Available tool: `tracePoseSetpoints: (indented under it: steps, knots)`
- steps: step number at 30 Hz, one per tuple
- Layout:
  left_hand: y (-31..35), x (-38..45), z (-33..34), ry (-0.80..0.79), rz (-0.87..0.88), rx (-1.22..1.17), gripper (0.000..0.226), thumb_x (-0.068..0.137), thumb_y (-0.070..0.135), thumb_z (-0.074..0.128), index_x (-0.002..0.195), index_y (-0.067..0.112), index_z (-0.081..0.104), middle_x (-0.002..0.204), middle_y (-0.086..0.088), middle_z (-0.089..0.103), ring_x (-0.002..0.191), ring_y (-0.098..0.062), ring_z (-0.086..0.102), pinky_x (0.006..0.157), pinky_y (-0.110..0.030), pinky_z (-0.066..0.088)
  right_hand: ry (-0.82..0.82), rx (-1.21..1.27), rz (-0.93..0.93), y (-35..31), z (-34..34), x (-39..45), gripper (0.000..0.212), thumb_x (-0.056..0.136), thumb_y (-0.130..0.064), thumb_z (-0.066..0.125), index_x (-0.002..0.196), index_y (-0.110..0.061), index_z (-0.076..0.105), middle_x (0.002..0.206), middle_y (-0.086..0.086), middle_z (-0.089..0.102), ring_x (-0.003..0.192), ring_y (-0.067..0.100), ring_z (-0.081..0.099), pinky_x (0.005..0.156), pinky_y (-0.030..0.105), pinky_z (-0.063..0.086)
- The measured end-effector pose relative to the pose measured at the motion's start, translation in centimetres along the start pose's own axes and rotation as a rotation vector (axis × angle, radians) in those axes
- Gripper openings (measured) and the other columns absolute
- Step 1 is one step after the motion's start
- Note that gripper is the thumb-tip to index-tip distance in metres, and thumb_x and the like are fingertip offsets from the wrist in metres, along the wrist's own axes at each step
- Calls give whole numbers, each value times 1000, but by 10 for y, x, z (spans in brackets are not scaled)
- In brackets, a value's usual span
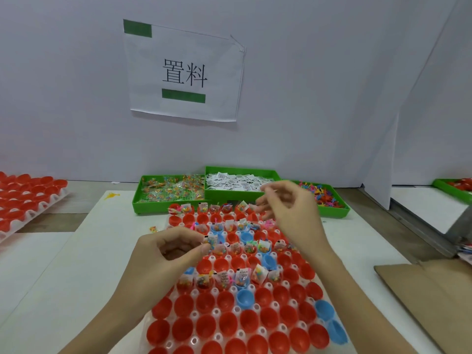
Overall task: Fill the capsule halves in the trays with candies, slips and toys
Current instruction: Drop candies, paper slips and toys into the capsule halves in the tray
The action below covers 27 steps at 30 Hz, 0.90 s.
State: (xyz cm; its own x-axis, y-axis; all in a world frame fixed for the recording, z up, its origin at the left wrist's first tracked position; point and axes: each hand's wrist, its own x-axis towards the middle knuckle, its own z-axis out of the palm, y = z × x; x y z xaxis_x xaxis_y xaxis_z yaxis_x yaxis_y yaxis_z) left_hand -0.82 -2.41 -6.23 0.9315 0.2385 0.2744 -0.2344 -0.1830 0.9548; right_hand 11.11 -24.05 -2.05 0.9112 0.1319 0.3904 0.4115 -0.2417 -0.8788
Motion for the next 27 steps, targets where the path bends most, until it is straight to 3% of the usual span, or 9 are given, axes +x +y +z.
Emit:
tracePoseSetpoints:
  steps: [3,7,9,13,16,18,22,27]
  knots:
    - [-2,3,-2,11,-2,11,12,70,25,85,81,25,80,77,-5,77,69,-15,74,65,-15,58,202,-223,47,34,-18,48,15,103,-8,55,107,-10,69,87,3,74,75,13,73,71,31,62]
    - [-3,5,-6,12,-2,27,11,73,24,85,82,27,80,77,-4,77,69,-18,74,65,-16,58,184,-632,196,93,-47,105,19,99,-3,61,112,1,74,112,17,75,105,28,70,100,39,53]
    - [-4,7,-8,17,5,30,12,72,26,85,83,27,80,77,-4,77,69,-18,74,65,-16,58,114,-729,258,115,-57,121,20,95,-11,70,110,1,76,112,19,75,104,28,70,98,37,53]
    - [-3,8,-9,18,9,31,13,70,31,84,82,29,80,76,-3,77,68,-17,74,65,-17,59,4,-814,415,134,-64,141,40,84,-40,80,100,-4,79,88,11,75,68,13,60,76,32,52]
    - [-5,8,-9,7,5,32,11,71,28,85,80,28,79,76,-4,77,68,-17,74,66,-18,59,-63,-933,481,132,-61,154,44,81,-49,81,86,-8,70,78,7,66,70,18,58,74,34,55]
    - [-5,6,-8,-7,7,39,11,71,27,85,81,28,79,75,-4,76,68,-17,74,65,-17,58,-59,-975,478,131,-59,156,43,84,-43,82,74,-11,55,71,5,57,66,19,55,68,33,51]
    - [-4,5,-7,-23,16,56,10,72,27,85,81,27,80,75,-4,76,67,-15,73,64,-16,57,-39,-949,436,137,-55,155,26,88,-22,79,98,1,74,97,14,75,91,26,71,82,37,59]
    - [-2,5,-6,-28,16,61,9,72,27,84,80,28,79,76,-5,77,67,-15,73,65,-16,58,-46,-830,374,141,-52,150,21,91,-13,75,109,-1,76,117,16,73,112,29,66,100,40,53]
